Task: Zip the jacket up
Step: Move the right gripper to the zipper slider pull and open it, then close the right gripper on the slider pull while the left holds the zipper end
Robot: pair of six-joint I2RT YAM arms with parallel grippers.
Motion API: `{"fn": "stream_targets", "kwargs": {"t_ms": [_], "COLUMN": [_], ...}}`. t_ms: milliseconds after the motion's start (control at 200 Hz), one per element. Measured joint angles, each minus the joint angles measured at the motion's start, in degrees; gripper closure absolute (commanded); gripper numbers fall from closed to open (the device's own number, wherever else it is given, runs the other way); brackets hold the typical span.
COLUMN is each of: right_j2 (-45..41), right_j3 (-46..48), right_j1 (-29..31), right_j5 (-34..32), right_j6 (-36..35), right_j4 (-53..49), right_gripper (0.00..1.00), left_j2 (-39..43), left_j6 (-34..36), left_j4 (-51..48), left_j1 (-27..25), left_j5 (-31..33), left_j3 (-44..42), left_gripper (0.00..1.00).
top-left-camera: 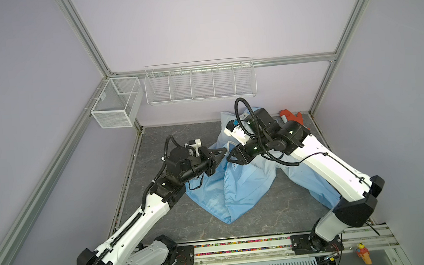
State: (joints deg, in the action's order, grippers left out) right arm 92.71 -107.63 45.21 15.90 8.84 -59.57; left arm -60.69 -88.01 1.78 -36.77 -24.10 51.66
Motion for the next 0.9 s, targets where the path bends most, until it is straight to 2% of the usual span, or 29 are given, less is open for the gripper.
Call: {"fn": "stream_targets", "kwargs": {"t_ms": [540, 900], "right_j2": [0.0, -0.1], "right_j3": [0.0, 0.0], "right_j1": [0.0, -0.1], "right_j5": [-1.6, -1.5], "right_j6": [-0.1, -0.1], "right_j4": [-0.2, -0.2], "right_gripper": [0.72, 0.72], "left_j2": [0.0, 0.1], "left_j6": [0.0, 0.0], "left_j4": [0.0, 0.0], "left_j1": [0.0, 0.0], "left_j5": [0.0, 0.0], "left_j3": [0.0, 0.0], "left_gripper": [1.0, 1.0]}}
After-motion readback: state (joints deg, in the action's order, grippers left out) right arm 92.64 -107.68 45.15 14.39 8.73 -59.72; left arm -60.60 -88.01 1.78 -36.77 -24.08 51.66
